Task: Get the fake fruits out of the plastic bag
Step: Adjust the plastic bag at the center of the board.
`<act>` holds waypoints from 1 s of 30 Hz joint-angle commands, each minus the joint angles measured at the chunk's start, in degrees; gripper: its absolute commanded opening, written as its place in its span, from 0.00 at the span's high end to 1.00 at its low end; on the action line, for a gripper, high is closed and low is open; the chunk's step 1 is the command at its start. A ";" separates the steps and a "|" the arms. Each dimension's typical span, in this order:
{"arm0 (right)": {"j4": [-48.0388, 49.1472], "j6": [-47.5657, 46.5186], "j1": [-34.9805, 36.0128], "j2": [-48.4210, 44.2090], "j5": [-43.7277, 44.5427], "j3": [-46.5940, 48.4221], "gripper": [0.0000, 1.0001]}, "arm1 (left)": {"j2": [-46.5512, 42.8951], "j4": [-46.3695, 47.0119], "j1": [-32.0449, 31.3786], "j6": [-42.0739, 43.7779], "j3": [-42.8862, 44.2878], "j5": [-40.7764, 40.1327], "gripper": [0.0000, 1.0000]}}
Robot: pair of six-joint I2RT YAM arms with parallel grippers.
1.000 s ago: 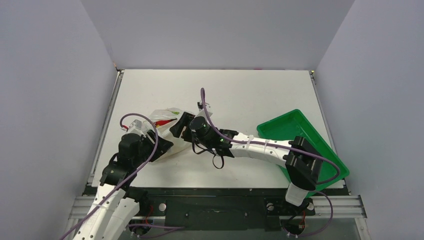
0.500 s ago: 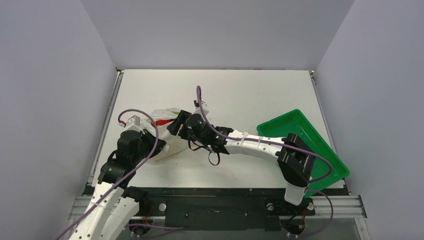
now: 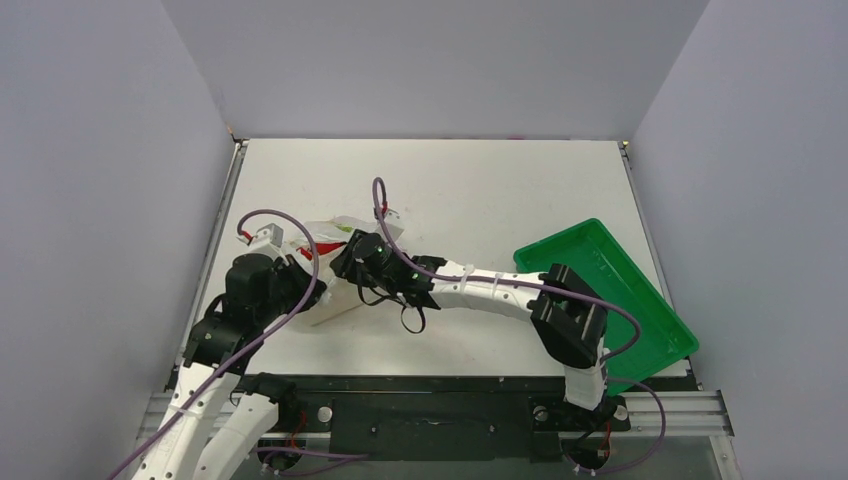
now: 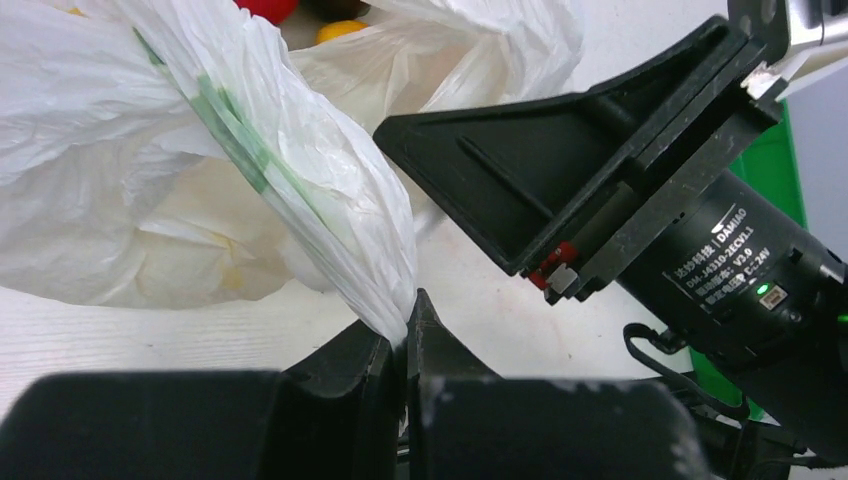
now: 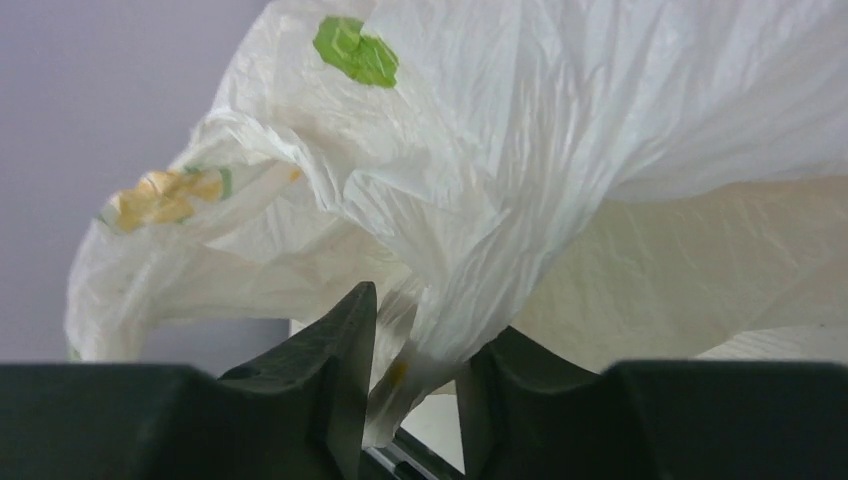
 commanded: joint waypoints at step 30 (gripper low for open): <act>-39.77 -81.20 -14.19 14.13 13.52 48.79 1.00 | -7.28 -14.78 -0.15 3.42 15.07 -37.19 1.00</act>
